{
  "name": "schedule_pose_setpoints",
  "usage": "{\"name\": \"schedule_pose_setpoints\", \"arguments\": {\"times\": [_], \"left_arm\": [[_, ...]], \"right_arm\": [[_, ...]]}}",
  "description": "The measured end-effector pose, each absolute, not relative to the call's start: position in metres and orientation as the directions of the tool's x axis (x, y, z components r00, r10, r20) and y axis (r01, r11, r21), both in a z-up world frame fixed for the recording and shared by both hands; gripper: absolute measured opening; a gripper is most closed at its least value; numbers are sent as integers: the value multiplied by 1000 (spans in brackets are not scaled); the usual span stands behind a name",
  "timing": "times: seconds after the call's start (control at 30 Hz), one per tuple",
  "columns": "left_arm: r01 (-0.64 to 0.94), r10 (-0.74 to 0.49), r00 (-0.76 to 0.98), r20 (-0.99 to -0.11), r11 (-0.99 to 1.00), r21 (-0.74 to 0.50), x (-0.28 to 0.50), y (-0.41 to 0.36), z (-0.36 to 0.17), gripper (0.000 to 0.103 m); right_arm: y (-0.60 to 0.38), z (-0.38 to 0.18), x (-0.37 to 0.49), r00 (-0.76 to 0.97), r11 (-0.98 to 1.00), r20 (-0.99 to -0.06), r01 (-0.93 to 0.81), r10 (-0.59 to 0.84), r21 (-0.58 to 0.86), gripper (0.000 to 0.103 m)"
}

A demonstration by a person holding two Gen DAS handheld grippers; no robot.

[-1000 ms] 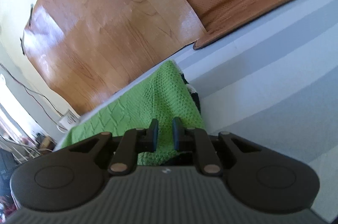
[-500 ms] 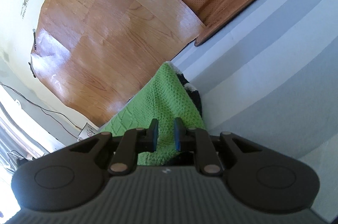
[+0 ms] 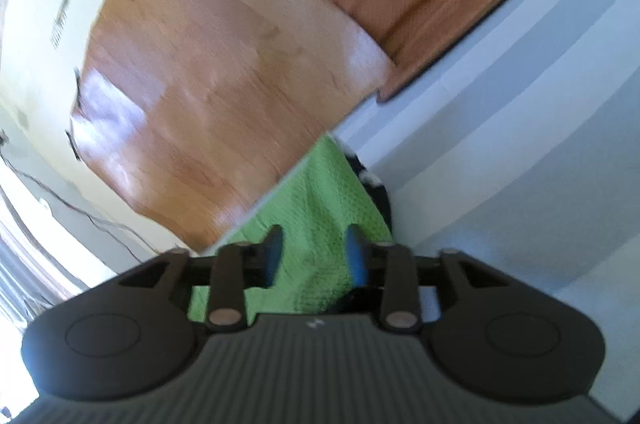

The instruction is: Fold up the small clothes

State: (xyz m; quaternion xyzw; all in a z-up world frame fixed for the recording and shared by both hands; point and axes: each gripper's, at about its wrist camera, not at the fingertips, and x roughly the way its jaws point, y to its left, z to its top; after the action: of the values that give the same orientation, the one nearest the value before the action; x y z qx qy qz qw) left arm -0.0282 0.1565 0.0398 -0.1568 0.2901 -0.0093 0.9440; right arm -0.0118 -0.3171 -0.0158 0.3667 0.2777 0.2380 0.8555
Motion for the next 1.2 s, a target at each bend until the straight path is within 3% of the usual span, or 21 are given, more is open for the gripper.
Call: {"name": "schedule_pose_setpoints", "arguments": {"times": [0.1,0.23,0.3,0.47,0.57,0.63,0.7,0.8,0.87,0.97,1.1,1.2], "left_arm": [[-17,-169,865,-472,931,-365,-31,155,60,29],[139,-307,851,-427,914,-380,-15,120,71,27],[210,-377,818,-434,899,-386,-4,96,69,26],[294,-492,698,-519,859,-419,25,50,39,4],[286,-501,641,-582,859,-425,39,41,8,3],[312,-504,661,-556,858,-408,34,37,-2,6],[298,-510,648,-566,853,-428,37,39,-2,6],[300,-516,647,-561,849,-435,38,39,-4,6],[299,-510,650,-564,853,-427,37,37,-4,6],[298,-506,650,-568,856,-422,36,37,-2,6],[269,-536,636,-555,828,-492,33,53,3,5],[239,-551,705,-446,777,-582,13,100,18,13]], "right_arm": [[-324,-8,-18,757,654,-327,-170,565,737,56],[-318,-8,-15,729,739,-452,-108,514,665,56],[-314,-12,-14,707,746,-484,-92,515,659,56],[-309,-11,-12,677,746,-517,-74,525,661,56],[-304,-10,-7,667,750,-524,-79,529,657,57],[-296,-11,-4,670,750,-518,-88,532,655,58],[-283,-10,-2,682,773,-521,-104,514,626,53],[-272,-13,2,674,778,-536,-92,508,621,30],[-277,-10,2,670,719,-500,-74,550,691,26],[-270,20,-2,689,686,-422,-149,589,712,25],[-221,71,-5,671,728,-393,-332,629,600,25],[-173,95,-3,625,727,-396,-457,673,513,25]]}}
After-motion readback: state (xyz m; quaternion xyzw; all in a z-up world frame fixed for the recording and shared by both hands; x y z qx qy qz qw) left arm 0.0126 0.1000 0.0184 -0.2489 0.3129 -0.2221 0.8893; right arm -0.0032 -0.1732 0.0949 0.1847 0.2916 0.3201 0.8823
